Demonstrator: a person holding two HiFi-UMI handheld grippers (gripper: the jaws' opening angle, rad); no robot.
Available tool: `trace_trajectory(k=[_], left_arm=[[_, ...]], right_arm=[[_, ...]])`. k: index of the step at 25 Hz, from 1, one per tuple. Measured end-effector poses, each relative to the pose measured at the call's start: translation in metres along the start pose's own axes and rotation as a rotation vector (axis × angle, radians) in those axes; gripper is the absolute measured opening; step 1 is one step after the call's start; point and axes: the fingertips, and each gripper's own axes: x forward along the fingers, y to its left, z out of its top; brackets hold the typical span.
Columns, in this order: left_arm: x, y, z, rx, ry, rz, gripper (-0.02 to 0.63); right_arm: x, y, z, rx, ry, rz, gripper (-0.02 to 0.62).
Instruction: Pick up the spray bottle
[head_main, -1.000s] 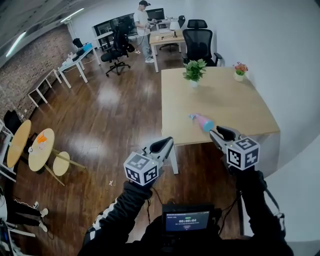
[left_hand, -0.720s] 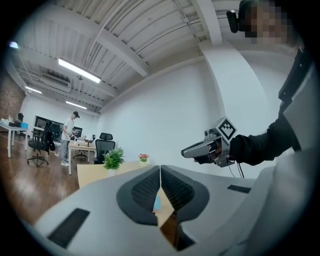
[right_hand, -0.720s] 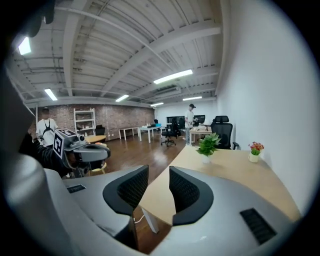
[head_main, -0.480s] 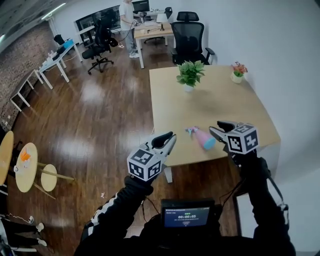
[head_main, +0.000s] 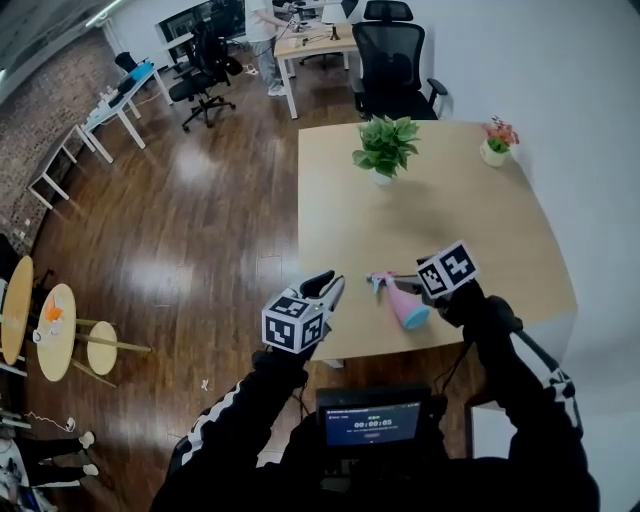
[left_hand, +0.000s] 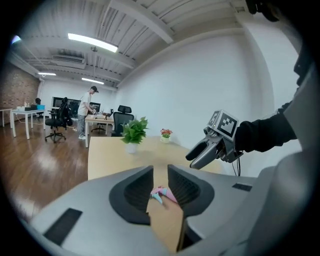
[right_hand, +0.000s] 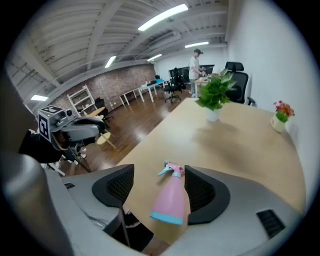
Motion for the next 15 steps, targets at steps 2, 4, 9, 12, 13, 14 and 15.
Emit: trace_trajectory(k=[2, 4, 9, 12, 13, 14, 15], left_arm=[[0.029, 0.008, -0.009, -0.037, 0.046, 0.022, 0.134], [0.055, 0.019, -0.021, -0.091, 0.095, 0.032, 0.149], [0.101, 0.055, -0.051, -0.161, 0.186, 0.052, 0.151], [0.114, 0.08, -0.064, -0.176, 0.226, 0.06, 0.164], [0.118, 0.086, -0.069, -0.185, 0.237, 0.053, 0.164], [0.123, 0.09, -0.074, -0.196, 0.245, 0.044, 0.164], [0.128, 0.094, -0.078, -0.208, 0.25, 0.034, 0.164]], right_arm=[[0.026, -0.021, -0.012, -0.01, 0.091, 0.008, 0.301], [0.052, -0.039, -0.022, -0.009, 0.179, 0.014, 0.302], [0.121, -0.071, -0.039, 0.065, 0.326, 0.043, 0.374], [0.153, -0.085, -0.048, 0.117, 0.4, 0.022, 0.374], [0.161, -0.089, -0.051, 0.126, 0.423, 0.014, 0.374], [0.169, -0.094, -0.053, 0.129, 0.445, 0.007, 0.374], [0.176, -0.097, -0.055, 0.131, 0.463, 0.006, 0.374]])
